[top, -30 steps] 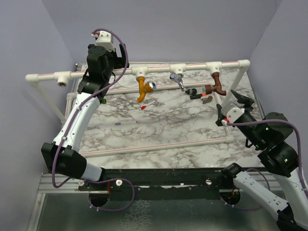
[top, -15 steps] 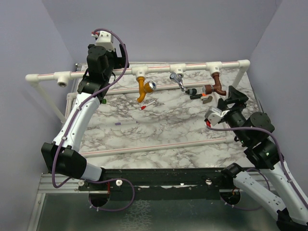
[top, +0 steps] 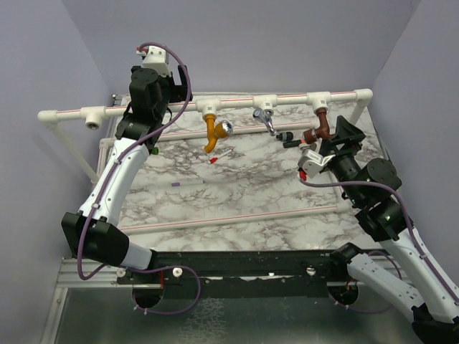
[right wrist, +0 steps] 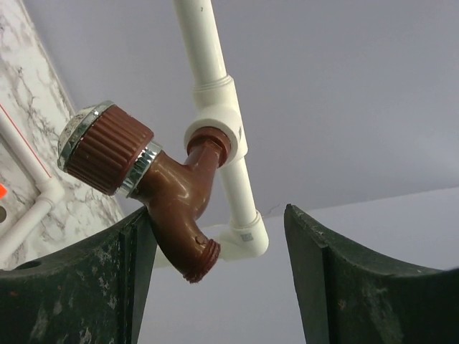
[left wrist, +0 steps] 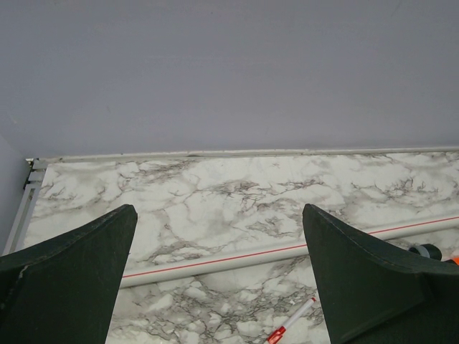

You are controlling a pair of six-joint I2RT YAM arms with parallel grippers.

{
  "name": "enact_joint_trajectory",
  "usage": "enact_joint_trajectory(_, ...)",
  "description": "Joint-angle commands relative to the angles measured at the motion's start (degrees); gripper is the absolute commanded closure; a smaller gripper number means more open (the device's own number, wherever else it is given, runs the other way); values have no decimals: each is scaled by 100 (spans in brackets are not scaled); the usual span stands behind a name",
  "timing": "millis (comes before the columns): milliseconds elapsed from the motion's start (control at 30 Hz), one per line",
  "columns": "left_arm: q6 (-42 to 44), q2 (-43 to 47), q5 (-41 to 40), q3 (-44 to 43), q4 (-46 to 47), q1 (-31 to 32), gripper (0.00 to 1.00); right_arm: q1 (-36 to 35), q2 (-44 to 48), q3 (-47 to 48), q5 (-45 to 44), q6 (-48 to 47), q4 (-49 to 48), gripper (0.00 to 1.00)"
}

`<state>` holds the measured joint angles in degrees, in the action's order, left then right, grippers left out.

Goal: Install the water faucets

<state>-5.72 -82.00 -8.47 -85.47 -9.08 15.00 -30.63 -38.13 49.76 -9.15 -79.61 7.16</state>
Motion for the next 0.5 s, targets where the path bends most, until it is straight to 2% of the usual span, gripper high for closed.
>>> enact_joint_trajectory(0, 35, -275, 126, 167, -577, -15, 1, 2, -101, 6, -70, -116, -398, 26)
enact_joint_trajectory(300, 25, -277, 144, 158, -577, -23, 1, 5, -348, 60, -10, -118, -510, 30)
enact_joint_trajectory(467, 24, -269, 149, 156, -577, -24, 1, -13, -414, 21, -2, -76, -587, 42)
